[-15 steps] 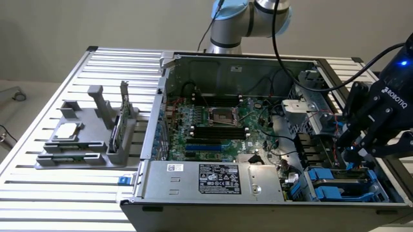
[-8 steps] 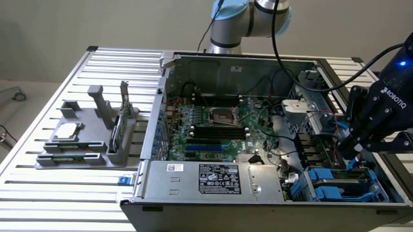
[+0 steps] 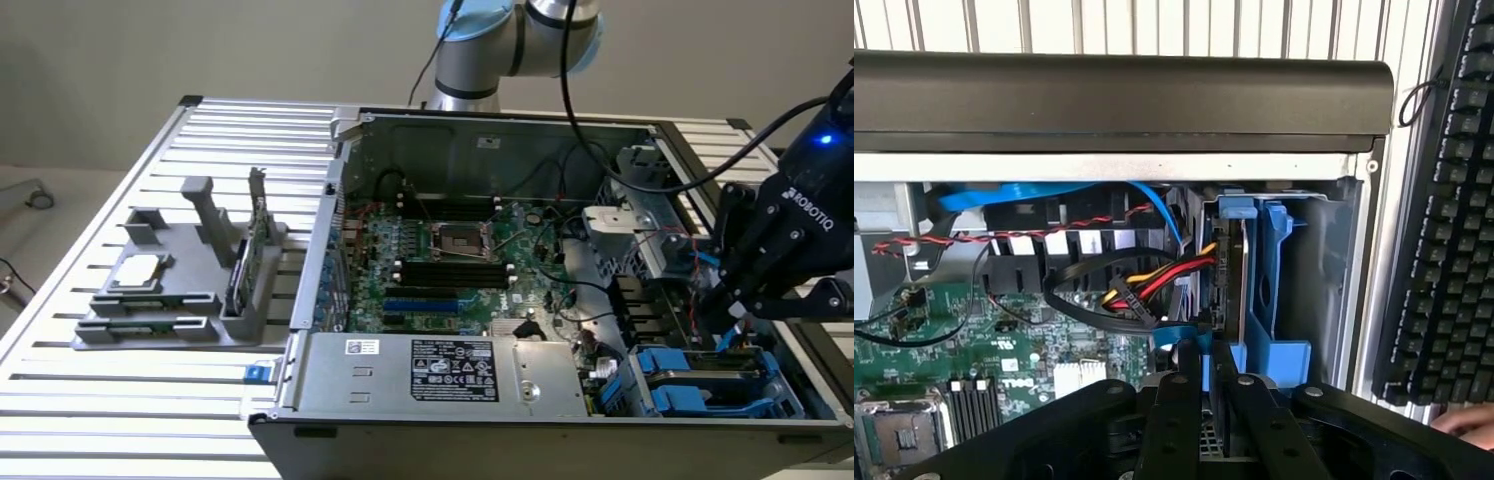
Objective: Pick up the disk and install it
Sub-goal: 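Insert the second disk wire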
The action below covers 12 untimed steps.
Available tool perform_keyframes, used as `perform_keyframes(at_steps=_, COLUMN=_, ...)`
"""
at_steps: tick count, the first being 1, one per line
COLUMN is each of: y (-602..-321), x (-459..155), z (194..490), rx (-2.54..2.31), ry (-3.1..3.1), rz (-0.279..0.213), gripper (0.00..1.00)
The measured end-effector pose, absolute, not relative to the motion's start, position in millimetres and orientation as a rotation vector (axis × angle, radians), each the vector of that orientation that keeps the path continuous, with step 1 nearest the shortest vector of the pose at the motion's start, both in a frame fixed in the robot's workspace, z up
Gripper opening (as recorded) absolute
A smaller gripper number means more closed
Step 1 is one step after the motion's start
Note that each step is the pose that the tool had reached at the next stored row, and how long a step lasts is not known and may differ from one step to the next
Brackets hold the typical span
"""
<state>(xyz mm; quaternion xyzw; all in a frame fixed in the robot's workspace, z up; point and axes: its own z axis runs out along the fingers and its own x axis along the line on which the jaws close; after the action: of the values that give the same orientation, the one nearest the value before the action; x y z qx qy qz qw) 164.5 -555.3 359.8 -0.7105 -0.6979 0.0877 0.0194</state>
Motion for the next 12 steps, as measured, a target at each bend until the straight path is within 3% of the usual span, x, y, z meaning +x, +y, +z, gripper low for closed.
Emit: perform_keyframes(at_steps=12, y=-555.4, x=164.5, z=351.4, rx=-2.204, ry=-2.169, rz=0.274, gripper=0.16)
